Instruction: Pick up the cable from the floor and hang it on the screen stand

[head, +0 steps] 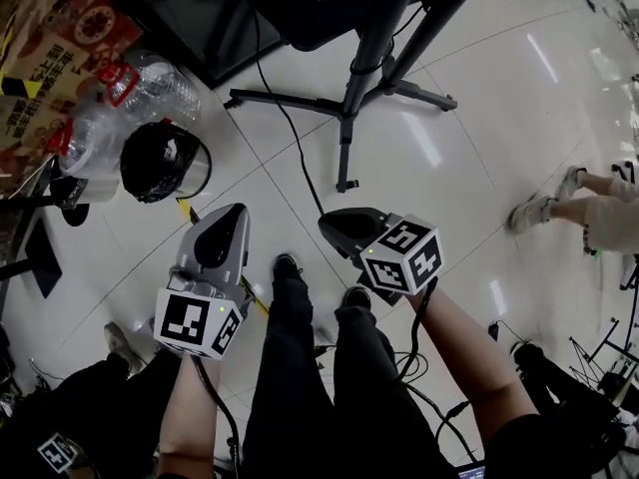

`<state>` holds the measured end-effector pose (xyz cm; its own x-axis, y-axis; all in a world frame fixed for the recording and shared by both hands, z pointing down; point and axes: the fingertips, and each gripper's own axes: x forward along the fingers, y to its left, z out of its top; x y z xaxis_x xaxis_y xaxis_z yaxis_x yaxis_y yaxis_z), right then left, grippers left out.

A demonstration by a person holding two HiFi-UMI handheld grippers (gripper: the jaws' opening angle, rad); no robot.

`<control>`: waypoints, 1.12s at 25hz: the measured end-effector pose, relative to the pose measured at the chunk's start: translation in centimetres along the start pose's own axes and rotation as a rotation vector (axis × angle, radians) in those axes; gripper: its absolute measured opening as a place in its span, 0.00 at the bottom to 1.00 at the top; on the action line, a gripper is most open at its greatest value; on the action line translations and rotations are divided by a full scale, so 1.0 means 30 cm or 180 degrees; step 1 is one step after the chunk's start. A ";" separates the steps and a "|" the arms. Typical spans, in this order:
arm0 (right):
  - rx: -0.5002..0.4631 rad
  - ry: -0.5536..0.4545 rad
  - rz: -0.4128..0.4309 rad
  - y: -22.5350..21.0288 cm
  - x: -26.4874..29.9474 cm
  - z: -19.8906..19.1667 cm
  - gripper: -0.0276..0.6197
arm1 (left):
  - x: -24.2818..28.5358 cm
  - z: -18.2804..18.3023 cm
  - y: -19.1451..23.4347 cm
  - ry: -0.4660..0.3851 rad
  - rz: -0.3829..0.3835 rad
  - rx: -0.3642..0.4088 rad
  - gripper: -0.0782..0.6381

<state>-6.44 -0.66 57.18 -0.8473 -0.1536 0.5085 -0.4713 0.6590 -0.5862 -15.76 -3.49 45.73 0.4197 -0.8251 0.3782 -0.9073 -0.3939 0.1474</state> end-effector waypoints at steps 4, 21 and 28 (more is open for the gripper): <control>-0.0025 -0.0148 0.0081 0.133 -0.141 0.124 0.07 | -0.055 0.129 -0.090 -0.0017 -0.0066 -0.0098 0.12; -0.0776 -0.0636 0.0080 0.604 -0.551 0.654 0.07 | -0.262 0.682 -0.222 -0.0401 -0.0394 0.0001 0.12; -0.1373 -0.0946 -0.0154 0.723 -0.655 0.886 0.07 | -0.278 0.834 -0.232 -0.0545 -0.0537 0.0125 0.12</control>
<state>-6.53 -2.92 17.69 -0.8895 -0.3524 0.2908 -0.4209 0.8796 -0.2216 -12.25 -4.00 18.68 0.5668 -0.8016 0.1903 -0.8235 -0.5447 0.1584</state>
